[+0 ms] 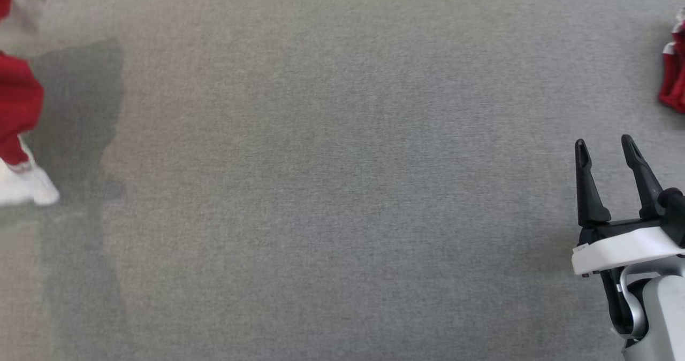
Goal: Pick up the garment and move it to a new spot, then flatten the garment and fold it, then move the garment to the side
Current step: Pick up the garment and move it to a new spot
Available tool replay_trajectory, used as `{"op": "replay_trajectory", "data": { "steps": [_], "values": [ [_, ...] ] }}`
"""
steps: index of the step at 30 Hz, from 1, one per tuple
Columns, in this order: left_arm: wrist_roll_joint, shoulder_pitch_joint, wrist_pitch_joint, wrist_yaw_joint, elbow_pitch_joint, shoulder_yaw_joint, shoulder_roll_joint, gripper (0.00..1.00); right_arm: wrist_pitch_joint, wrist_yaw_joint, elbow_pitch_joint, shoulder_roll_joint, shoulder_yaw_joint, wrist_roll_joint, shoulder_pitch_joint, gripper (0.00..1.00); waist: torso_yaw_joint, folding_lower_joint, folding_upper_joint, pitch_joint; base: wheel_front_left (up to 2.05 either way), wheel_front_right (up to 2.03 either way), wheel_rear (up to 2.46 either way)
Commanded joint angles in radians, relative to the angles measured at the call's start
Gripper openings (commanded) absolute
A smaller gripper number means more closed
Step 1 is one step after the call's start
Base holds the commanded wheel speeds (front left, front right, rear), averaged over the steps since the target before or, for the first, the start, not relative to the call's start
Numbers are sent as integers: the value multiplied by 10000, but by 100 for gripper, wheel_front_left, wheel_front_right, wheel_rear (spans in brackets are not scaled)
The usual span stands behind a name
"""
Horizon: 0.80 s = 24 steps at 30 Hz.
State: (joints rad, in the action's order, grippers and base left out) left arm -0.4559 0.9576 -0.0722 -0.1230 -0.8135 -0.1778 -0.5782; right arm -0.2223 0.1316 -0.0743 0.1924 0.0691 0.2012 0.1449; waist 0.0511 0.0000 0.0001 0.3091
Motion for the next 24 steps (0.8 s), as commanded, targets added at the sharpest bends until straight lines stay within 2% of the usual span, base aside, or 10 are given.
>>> {"op": "replay_trajectory", "data": {
  "steps": [1, 9, 18, 24],
  "values": [
    [122, 270, -135, 51, 307, -103, 4, 0, -94, -19, -109, -57, 32, 110, -86, 100, -366, 0, -1, -293, 0, 0, 0],
    [538, 1009, 15, 41, 2214, -720, 296, 0, -336, -19, -651, -509, -81, 183, 5, 100, -1382, 0, -1, -581, 0, 0, 0],
    [588, 1213, 835, 186, 4324, -1374, 989, 0, -426, -20, -1080, -942, -205, 323, 128, 100, -2822, 0, -1, -680, 0, 0, 0],
    [528, 756, 1014, 345, 5036, -1812, 1539, 0, -425, -20, -1012, -1126, -150, 411, 123, 100, -3391, 0, -1, -649, 0, 0, 0]
  ]
}}
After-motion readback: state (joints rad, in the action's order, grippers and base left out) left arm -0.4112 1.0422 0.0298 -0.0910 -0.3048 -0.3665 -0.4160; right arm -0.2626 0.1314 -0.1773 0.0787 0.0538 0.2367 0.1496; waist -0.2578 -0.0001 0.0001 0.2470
